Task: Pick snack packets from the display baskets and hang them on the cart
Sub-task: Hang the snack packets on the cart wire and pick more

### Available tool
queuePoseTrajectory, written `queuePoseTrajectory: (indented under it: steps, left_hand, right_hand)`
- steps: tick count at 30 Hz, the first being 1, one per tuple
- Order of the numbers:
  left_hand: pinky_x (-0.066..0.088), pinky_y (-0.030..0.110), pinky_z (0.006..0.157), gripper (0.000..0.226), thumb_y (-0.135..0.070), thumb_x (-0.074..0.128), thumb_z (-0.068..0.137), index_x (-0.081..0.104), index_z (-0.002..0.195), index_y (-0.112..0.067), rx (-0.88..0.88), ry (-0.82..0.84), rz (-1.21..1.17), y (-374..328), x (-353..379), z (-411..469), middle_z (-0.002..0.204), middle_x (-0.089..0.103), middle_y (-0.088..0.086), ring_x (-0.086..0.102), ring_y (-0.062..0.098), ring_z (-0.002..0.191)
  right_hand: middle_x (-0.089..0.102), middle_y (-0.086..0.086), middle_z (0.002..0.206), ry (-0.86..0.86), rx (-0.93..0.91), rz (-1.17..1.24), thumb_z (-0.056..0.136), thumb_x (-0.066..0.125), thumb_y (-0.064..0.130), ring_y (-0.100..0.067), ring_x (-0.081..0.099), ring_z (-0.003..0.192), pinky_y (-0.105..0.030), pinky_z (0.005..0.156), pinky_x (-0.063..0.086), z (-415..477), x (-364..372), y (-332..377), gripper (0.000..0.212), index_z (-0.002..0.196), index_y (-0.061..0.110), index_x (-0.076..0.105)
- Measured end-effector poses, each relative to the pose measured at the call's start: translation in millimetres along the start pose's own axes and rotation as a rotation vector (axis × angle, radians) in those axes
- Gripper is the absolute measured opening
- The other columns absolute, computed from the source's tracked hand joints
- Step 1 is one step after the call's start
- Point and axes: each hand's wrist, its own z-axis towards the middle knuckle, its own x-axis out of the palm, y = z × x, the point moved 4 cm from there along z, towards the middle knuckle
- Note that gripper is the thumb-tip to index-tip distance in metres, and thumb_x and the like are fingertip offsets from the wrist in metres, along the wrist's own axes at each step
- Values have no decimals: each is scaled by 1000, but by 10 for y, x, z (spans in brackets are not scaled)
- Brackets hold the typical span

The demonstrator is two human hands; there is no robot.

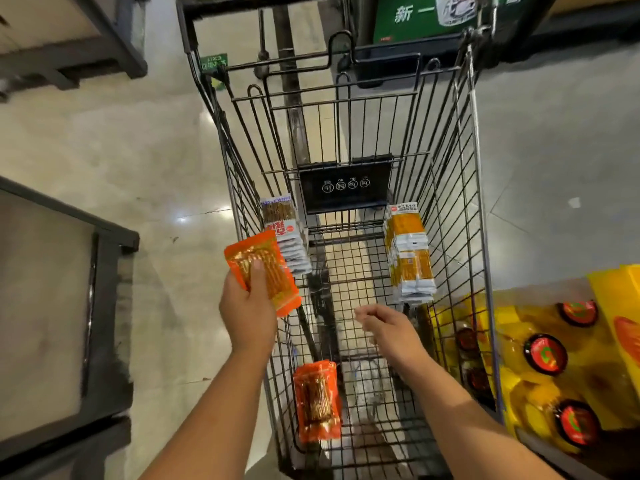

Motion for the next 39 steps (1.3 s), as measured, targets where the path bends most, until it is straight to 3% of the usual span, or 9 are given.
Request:
queuePoseTrajectory:
  steps: [6, 11, 16, 18, 20, 22, 28, 31, 39]
  left_hand:
    - [59, 37, 75, 14, -28, 59, 102, 72, 102, -23, -281, 353, -162, 246, 261, -683, 95, 77, 0, 74, 17, 88]
    - [48, 18, 52, 12, -28, 65, 98, 74, 97, -18, -201, 623, 73, 380, 368, -891, 81, 75, -3, 69, 6, 65]
    - [42, 24, 79, 10, -27, 66, 96, 67, 106, -24, 120, 294, 467, 456, 92, -811, 107, 68, -5, 61, 15, 100]
    - [38, 32, 93, 28, -21, 70, 91, 64, 118, -17, 266, 133, 587, 507, -64, -773, 123, 62, 3, 51, 25, 117]
    - [34, 44, 107, 53, -18, 74, 87, 53, 135, -10, 212, 48, 616, 677, -169, -701, 142, 49, 11, 42, 31, 132]
    - [37, 47, 112, 72, -17, 74, 90, 34, 149, -11, 9, 118, 506, 939, -166, -657, 153, 39, 13, 41, 31, 138]
    - [62, 46, 73, 33, -15, 50, 105, 41, 131, -33, -218, 208, 262, 1479, -95, -627, 117, 70, -8, 71, 13, 83]
    - [61, 43, 74, 31, -24, 49, 106, 42, 136, -31, -196, 215, 276, 1527, -102, -594, 108, 68, -15, 70, 13, 83]
    - [58, 35, 79, 38, -20, 45, 107, 42, 144, -24, -193, 210, 312, 1574, -107, -595, 121, 70, -8, 69, 11, 82]
  right_hand:
    - [76, 0, 111, 192, -107, 218, 100, 58, 38, -22, 70, 107, -43, 94, 56, -212, -134, 221, 26, 116, 23, 73]
    - [75, -18, 108, 302, -139, 341, 95, 66, 16, -35, 72, 99, -48, 91, 57, -308, -224, 73, 17, 110, 14, 75]
    - [74, -13, 89, 106, 52, 343, 90, 71, 2, -31, 69, 86, -48, 84, 56, -178, -257, -485, 6, 92, 7, 68]
    - [70, -7, 82, 36, 127, 229, 91, 69, 0, -19, 68, 74, -34, 70, 57, -125, -233, -680, 11, 88, 8, 63]
    - [69, -6, 86, -12, 196, 63, 92, 68, 1, -11, 66, 68, -28, 61, 54, -64, -149, -855, 14, 90, 12, 60]
    - [68, -4, 93, -15, 217, -116, 90, 71, 6, -16, 66, 80, -37, 74, 58, 0, -18, -1002, 18, 97, 15, 57]
    - [67, 4, 107, 332, 103, -395, 92, 67, 6, -14, 67, 92, -28, 76, 53, 144, 589, -1149, 90, 156, 31, 8]
    - [58, -2, 134, 391, 31, -601, 96, 60, 7, -24, 59, 118, -31, 94, 47, 233, 864, -1112, 80, 157, 33, 16]
    - [47, -5, 143, 335, -113, -859, 91, 70, 26, -28, 44, 134, -43, 110, 41, 434, 1094, -1257, 65, 147, 30, 37]
